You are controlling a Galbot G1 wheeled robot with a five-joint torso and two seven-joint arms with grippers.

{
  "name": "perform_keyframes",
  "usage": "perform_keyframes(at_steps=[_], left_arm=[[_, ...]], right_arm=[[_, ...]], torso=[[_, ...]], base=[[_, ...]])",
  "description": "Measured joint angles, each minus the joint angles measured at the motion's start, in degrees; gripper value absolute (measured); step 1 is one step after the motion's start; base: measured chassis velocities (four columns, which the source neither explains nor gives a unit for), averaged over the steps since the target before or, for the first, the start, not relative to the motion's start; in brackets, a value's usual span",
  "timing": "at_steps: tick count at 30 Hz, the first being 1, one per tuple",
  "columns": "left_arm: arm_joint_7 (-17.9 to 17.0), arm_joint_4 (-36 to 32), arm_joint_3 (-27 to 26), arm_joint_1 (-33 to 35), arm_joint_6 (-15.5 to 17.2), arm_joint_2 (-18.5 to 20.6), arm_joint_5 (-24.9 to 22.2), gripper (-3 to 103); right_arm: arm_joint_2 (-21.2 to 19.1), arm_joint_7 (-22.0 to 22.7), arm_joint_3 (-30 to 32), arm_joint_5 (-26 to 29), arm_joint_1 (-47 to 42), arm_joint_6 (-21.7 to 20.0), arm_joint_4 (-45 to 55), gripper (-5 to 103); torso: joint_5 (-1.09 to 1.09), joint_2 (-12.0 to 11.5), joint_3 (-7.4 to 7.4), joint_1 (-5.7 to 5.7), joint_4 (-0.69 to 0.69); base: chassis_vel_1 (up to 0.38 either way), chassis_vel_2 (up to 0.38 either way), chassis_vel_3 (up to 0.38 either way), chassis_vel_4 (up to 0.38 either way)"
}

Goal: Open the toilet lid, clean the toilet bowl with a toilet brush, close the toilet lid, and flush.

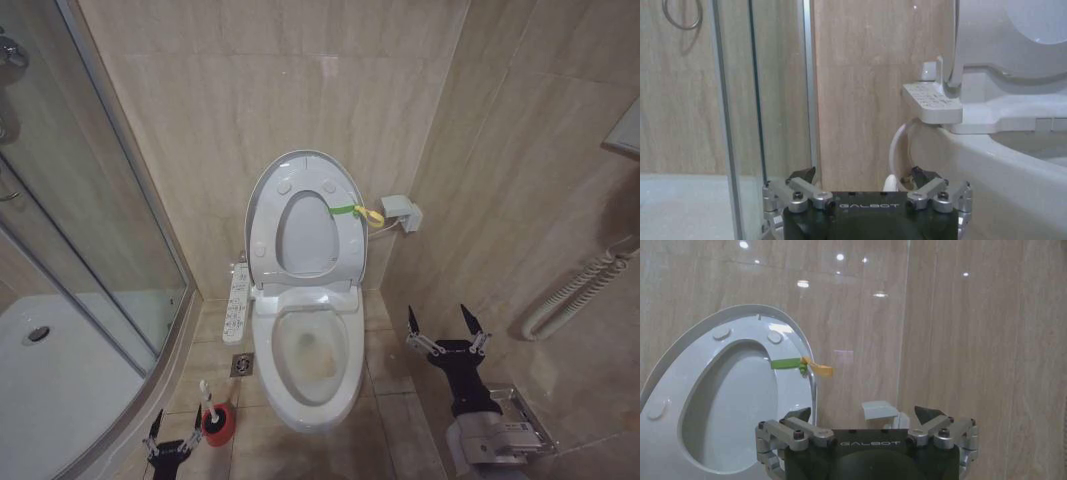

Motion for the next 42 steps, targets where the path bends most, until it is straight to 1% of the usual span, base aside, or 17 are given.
perform_keyframes(at_steps=[6, 9, 12, 17, 19, 25, 26, 32, 34, 40, 42], left_arm=[[0.13, 0.34, 1.12, 0.18, 0.05, -0.67, -0.31, 97], [0.45, 0.55, 1.84, 0.45, -0.12, -1.74, 0.40, 97], [0.55, 1.53, 1.96, 0.09, -0.24, -1.79, 0.57, 96], [0.95, 3.76, 2.00, -1.39, -0.33, -0.69, -0.17, 96], [1.16, 4.38, 2.00, -1.77, -0.37, -0.45, -0.47, 97], [2.81, 7.98, 2.20, -4.05, -0.84, 0.72, -1.42, 97], [3.26, 8.87, 2.49, -4.69, -0.87, 0.94, -1.60, 95], [4.82, 12.02, 3.18, -7.35, -0.74, 1.29, -1.83, 95], [5.00, 12.90, 3.18, -8.05, -0.74, 1.40, -1.82, 93], [5.57, 16.14, 2.98, -10.63, -0.76, 2.11, -1.71, 93], [6.21, 18.03, 2.85, -12.18, -0.98, 2.64, -1.67, 92]], right_arm=[[0.00, 0.00, 0.00, 0.00, 0.00, 0.00, 0.00, 100], [0.00, 0.00, 0.00, 0.00, 0.00, 0.00, 0.00, 100], [0.00, 0.00, 0.00, 0.00, 0.00, 0.00, 0.00, 100], [0.00, 0.00, 0.00, 0.00, 0.00, 0.00, 0.00, 100], [0.00, 0.00, 0.00, 0.00, 0.00, 0.00, 0.00, 100], [0.00, 0.00, 0.00, 0.00, 0.00, 0.00, 0.00, 100], [0.00, 0.00, 0.00, 0.00, 0.00, 0.00, 0.00, 100], [0.00, 0.00, 0.00, 0.00, 0.00, 0.00, 0.00, 100], [0.00, 0.00, 0.00, 0.00, 0.00, 0.00, 0.00, 100], [0.00, 0.00, 0.00, 0.00, 0.00, 0.00, 0.00, 100], [0.00, 0.00, 0.00, 0.00, 0.00, 0.00, 0.00, 100]], torso=[[0.00, 0.00, 0.00, 0.00, 0.01], [-0.01, 0.00, 0.00, 0.00, 0.01], [-0.01, 0.00, 0.00, 0.00, 0.01], [-0.01, 0.00, 0.00, 0.00, 0.00], [-0.01, 0.00, 0.00, 0.00, 0.00], [-0.01, 0.00, 0.00, 0.00, 0.01], [-0.01, 0.00, 0.00, 0.00, 0.01], [-0.02, 0.00, 0.00, 0.00, 0.00], [-0.01, 0.00, 0.00, 0.00, 0.00], [-0.01, 0.00, 0.00, 0.00, 0.00], [-0.02, 0.00, 0.00, 0.00, 0.00]], base=[[0.000, 0.000, 0.000, 0.000], [0.000, 0.000, 0.000, 0.000], [0.000, 0.000, 0.000, 0.000], [0.000, 0.000, 0.000, 0.000], [0.000, 0.000, 0.000, 0.000], [0.000, 0.000, 0.000, 0.000], [0.000, 0.000, 0.000, 0.000], [0.000, 0.000, 0.000, 0.000], [0.000, 0.000, 0.000, 0.000], [0.000, 0.000, 0.000, 0.000], [0.000, 0.000, 0.000, 0.000]])
